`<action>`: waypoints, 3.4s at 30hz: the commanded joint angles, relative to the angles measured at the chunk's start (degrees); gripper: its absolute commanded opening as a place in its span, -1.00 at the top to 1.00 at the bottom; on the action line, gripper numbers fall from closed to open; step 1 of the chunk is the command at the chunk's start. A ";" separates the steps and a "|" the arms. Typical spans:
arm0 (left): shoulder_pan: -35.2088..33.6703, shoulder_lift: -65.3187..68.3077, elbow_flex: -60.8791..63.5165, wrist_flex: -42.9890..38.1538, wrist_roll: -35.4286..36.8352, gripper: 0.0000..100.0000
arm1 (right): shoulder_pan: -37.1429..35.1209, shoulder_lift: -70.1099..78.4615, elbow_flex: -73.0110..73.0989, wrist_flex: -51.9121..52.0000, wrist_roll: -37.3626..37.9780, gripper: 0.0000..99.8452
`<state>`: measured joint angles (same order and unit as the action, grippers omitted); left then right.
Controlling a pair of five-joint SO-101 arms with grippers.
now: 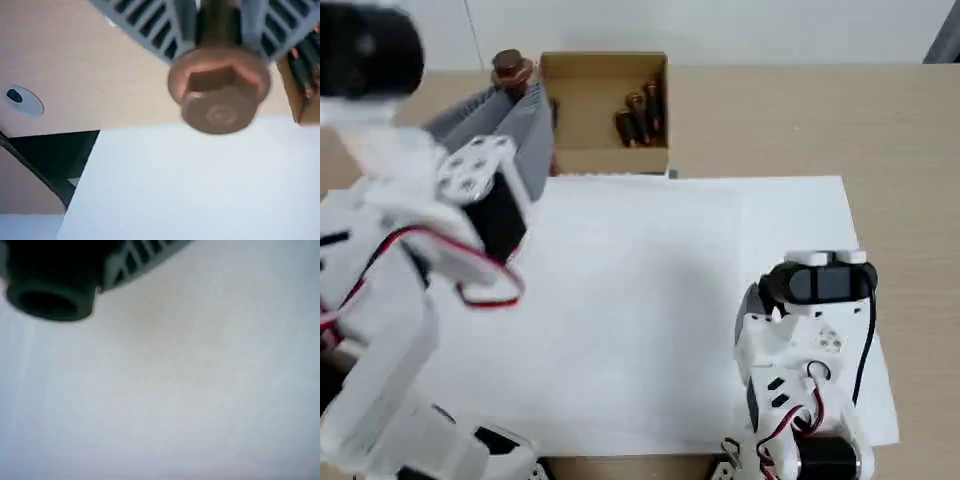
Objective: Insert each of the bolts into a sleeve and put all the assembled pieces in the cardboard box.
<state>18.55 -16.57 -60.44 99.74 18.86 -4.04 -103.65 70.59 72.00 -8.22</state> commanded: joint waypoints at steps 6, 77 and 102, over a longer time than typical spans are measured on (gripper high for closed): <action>-0.09 -7.56 1.71 0.70 -7.21 0.99 | 0.31 -0.22 0.26 -1.71 1.93 0.99; 3.52 -87.56 133.49 -52.40 22.51 0.99 | -40.66 -0.22 16.09 -28.09 22.51 0.99; 3.52 -87.56 140.88 -60.40 22.42 0.99 | -38.99 -0.22 16.18 -32.04 25.67 0.99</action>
<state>21.63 -103.43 80.75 41.27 41.01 -43.78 -103.56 87.30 41.41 16.92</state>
